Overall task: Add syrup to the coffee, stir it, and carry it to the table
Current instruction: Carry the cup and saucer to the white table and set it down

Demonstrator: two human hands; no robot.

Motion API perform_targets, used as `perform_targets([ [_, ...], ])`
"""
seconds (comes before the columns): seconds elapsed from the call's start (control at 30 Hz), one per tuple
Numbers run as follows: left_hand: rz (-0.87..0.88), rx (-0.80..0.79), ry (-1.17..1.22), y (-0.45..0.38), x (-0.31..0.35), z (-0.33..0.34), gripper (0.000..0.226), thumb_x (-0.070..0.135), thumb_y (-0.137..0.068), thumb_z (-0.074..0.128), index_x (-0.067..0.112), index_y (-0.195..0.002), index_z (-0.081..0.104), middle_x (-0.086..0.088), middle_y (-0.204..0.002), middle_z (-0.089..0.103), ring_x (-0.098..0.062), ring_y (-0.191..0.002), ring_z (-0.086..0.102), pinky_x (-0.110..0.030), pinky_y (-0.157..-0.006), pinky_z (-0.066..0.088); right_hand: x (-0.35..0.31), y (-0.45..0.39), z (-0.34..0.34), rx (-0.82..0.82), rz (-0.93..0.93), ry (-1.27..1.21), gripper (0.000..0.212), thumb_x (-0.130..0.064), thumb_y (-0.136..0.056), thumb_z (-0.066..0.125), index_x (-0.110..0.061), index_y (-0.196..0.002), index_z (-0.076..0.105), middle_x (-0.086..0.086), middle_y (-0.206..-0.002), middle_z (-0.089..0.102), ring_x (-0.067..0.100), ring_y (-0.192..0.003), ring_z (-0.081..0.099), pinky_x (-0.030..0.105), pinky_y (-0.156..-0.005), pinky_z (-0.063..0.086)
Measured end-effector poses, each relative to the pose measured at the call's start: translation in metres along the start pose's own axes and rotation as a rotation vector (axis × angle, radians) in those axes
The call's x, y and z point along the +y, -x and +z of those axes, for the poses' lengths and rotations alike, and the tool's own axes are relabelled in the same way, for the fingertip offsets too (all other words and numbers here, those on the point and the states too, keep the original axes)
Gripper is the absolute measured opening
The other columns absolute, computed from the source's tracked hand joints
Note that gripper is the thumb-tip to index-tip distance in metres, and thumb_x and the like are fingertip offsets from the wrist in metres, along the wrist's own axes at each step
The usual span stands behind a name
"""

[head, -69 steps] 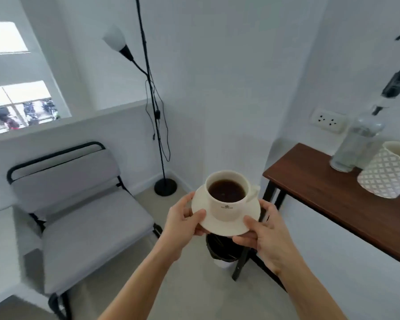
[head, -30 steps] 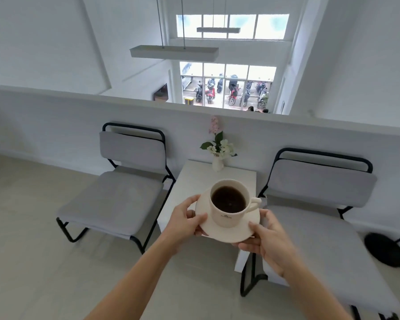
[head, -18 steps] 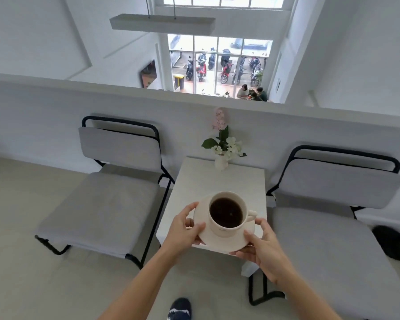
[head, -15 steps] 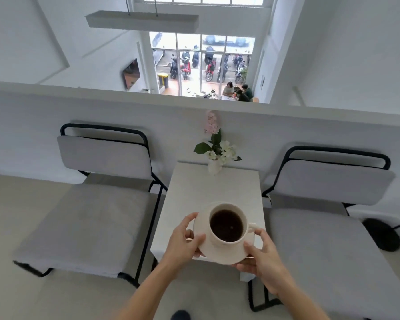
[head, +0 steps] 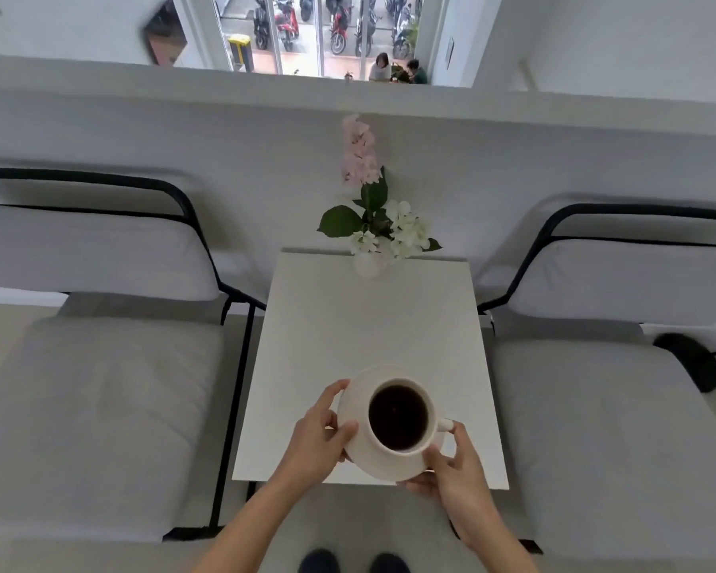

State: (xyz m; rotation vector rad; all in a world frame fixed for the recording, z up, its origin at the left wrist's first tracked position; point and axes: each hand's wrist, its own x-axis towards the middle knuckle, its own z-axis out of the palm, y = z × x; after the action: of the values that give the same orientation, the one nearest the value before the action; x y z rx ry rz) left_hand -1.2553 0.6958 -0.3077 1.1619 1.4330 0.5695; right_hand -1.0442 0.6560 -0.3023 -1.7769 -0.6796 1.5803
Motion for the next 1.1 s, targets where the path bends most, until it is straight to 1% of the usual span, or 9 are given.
perform_targets([
  [0.13, -0.029, 0.001, -0.063, -0.043, -0.041, 0.01, 0.054, 0.016, -0.098, 0.059, 0.034, -0.146, 0.038, -0.024, -0.088, 0.065, -0.006, -0.058, 0.066, -0.017, -0.061, 0.054, 0.028, -0.053, 0.006, -0.014, 0.059, 0.014, 0.021, -0.015, -0.103, 0.054, -0.021, -0.122, 0.047, 0.023, -0.091, 0.077, 0.042, -0.07, 0.076, 0.041, -0.064, 0.065],
  [0.3, -0.061, -0.003, -0.108, -0.089, -0.095, 0.024, 0.054, 0.02, -0.098, 0.06, 0.032, -0.146, 0.037, -0.014, -0.085, 0.067, -0.01, -0.063, 0.069, -0.018, -0.06, 0.056, 0.066, -0.11, 0.013, -0.014, 0.108, 0.048, 0.02, -0.012, -0.104, 0.05, -0.02, -0.122, 0.047, 0.022, -0.094, 0.076, 0.041, -0.067, 0.076, 0.04, -0.061, 0.065],
  [0.4, -0.074, -0.007, -0.156, -0.113, -0.121, 0.03, 0.053, 0.021, -0.099, 0.059, 0.032, -0.146, 0.036, -0.007, -0.078, 0.067, -0.01, -0.064, 0.069, -0.016, -0.06, 0.056, 0.089, -0.14, 0.016, -0.003, 0.119, 0.071, 0.019, -0.01, -0.104, 0.051, -0.018, -0.121, 0.047, 0.022, -0.093, 0.075, 0.041, -0.065, 0.076, 0.042, -0.062, 0.065],
  [0.47, -0.075, -0.014, -0.187, -0.126, -0.134, 0.033, 0.054, 0.019, -0.098, 0.059, 0.032, -0.146, 0.036, -0.001, -0.073, 0.064, -0.01, -0.068, 0.069, -0.017, -0.063, 0.056, 0.102, -0.156, 0.018, 0.001, 0.114, 0.097, 0.019, -0.008, -0.103, 0.051, -0.018, -0.119, 0.048, 0.021, -0.091, 0.076, 0.042, -0.065, 0.076, 0.048, -0.066, 0.065],
  [0.53, -0.079, -0.019, -0.209, -0.137, -0.145, 0.036, 0.055, 0.016, -0.098, 0.059, 0.031, -0.146, 0.036, 0.002, -0.07, 0.061, -0.015, -0.071, 0.069, -0.024, -0.069, 0.059, 0.11, -0.168, 0.019, 0.006, 0.111, 0.119, 0.018, -0.006, -0.102, 0.05, -0.017, -0.117, 0.049, 0.022, -0.09, 0.076, 0.041, -0.065, 0.076, 0.049, -0.067, 0.065],
  [0.67, -0.088, -0.018, -0.251, -0.154, -0.16, 0.038, 0.056, 0.015, -0.096, 0.059, 0.032, -0.144, 0.036, -0.001, -0.068, 0.059, -0.024, -0.073, 0.069, -0.04, -0.077, 0.06, 0.118, -0.186, 0.021, 0.015, 0.097, 0.182, 0.017, -0.004, -0.102, 0.049, -0.016, -0.115, 0.05, 0.021, -0.086, 0.075, 0.035, -0.06, 0.076, 0.039, -0.059, 0.064],
  [0.93, -0.104, -0.025, -0.311, -0.168, -0.166, 0.04, 0.056, 0.012, -0.097, 0.058, 0.029, -0.145, 0.035, 0.006, -0.066, 0.056, -0.014, -0.063, 0.063, -0.033, -0.074, 0.057, 0.121, -0.203, 0.022, 0.017, 0.073, 0.302, 0.011, -0.006, -0.101, 0.052, -0.008, -0.111, 0.047, 0.026, -0.081, 0.074, 0.03, -0.055, 0.075, 0.031, -0.052, 0.062],
  [1.03, -0.116, -0.035, -0.335, -0.171, -0.163, 0.039, 0.056, 0.013, -0.098, 0.058, 0.028, -0.146, 0.033, 0.008, -0.066, 0.053, -0.012, -0.062, 0.063, -0.035, -0.076, 0.058, 0.12, -0.209, 0.023, 0.026, 0.086, 0.357, 0.012, -0.006, -0.1, 0.054, -0.006, -0.109, 0.045, 0.027, -0.086, 0.072, 0.034, -0.057, 0.074, 0.028, -0.048, 0.06],
  [1.1, -0.134, -0.055, -0.359, -0.173, -0.159, 0.039, 0.056, 0.013, -0.099, 0.056, 0.029, -0.145, 0.03, 0.005, -0.066, 0.056, -0.014, -0.06, 0.066, -0.032, -0.071, 0.057, 0.119, -0.212, 0.023, 0.038, 0.099, 0.38, 0.012, -0.006, -0.1, 0.054, -0.005, -0.106, 0.044, 0.029, -0.092, 0.068, 0.033, -0.054, 0.071, 0.028, -0.047, 0.06],
])
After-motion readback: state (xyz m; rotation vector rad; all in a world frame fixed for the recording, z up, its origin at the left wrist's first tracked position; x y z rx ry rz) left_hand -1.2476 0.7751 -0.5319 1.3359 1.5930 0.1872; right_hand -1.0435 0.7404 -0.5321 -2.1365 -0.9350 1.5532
